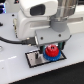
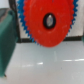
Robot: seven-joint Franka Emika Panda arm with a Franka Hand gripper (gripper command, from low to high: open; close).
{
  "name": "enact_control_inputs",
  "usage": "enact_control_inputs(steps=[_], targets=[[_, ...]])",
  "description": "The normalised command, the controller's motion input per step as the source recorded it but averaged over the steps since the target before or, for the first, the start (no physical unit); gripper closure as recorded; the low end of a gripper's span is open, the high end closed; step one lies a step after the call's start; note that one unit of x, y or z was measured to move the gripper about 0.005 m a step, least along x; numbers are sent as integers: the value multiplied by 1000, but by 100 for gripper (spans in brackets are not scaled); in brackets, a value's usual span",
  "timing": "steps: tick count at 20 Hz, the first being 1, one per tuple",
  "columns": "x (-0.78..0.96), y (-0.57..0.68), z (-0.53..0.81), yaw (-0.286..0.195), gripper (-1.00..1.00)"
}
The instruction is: Insert the blue gear onto the right peg, followed by the red gear
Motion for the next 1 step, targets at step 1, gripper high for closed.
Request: enact_control_inputs(steps=[1], targets=[[3,26,592,0,-100]])
